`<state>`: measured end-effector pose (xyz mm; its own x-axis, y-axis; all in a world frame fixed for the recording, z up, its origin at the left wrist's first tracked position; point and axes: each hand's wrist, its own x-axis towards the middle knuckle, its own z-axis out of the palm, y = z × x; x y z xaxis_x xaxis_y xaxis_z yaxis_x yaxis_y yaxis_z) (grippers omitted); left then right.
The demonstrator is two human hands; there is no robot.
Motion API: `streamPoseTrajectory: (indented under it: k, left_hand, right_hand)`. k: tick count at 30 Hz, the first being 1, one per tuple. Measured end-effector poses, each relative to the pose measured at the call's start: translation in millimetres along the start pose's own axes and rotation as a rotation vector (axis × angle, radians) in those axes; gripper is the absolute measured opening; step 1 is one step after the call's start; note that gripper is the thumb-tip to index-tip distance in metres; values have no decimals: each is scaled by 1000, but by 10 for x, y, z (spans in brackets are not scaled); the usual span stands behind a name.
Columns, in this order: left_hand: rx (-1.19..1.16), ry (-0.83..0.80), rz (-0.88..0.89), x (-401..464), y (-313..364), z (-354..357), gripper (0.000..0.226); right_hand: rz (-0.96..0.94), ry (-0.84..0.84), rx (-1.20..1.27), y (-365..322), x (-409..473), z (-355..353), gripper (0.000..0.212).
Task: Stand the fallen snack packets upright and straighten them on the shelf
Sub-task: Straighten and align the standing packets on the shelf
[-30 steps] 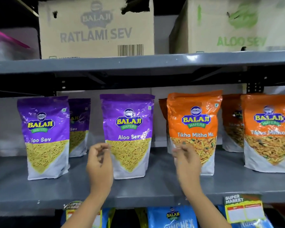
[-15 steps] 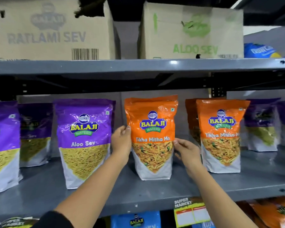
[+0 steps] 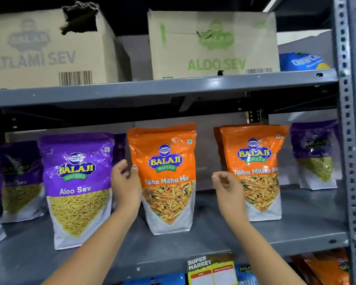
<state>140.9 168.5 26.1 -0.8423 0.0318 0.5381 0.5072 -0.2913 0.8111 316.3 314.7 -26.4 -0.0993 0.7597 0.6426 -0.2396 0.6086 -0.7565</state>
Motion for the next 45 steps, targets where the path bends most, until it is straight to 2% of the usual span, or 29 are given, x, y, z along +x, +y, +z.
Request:
streamPoseTrajectory:
  k: [3, 5, 7, 10, 13, 17, 20, 25, 32, 37, 45]
  left_hand:
    - [-31, 9, 355, -349, 152, 73, 34]
    - [-68, -143, 488, -607, 276, 258, 26]
    - [-71, -331, 456, -844, 395, 522, 21]
    - [-65, -506, 255, -1059, 432, 1006, 18]
    - [-26, -534, 63, -1103, 466, 1443, 32]
    - [-32, -459, -110, -1011, 675, 1808, 53]
    - [-70, -440, -119, -897, 836, 1951, 53]
    - [-101, -447, -160, -794, 966, 2018, 33]
    - [-115, -335, -181, -790, 932, 2018, 23]
    - [-81, -339, -145, -804, 911, 1976, 18]
    - [18, -365, -64, -783, 894, 1822, 24]
  right_hand:
    - [-99, 294, 50, 27, 123, -700, 8]
    - [9, 367, -12, 147, 329, -1138, 18]
    - [198, 279, -20, 350, 512, -1420, 21]
    - [354, 92, 4, 598, 642, -1544, 12]
    - [376, 53, 24, 748, 746, -1576, 12]
    - [427, 54, 74, 770, 806, -1620, 16]
    - [401, 81, 44, 761, 804, -1615, 16]
    - [390, 66, -64, 762, 796, -1578, 19]
    - [471, 101, -90, 834, 877, -1564, 26]
    - [462, 82, -133, 771, 846, -1583, 29]
    - [449, 48, -96, 764, 821, -1597, 23]
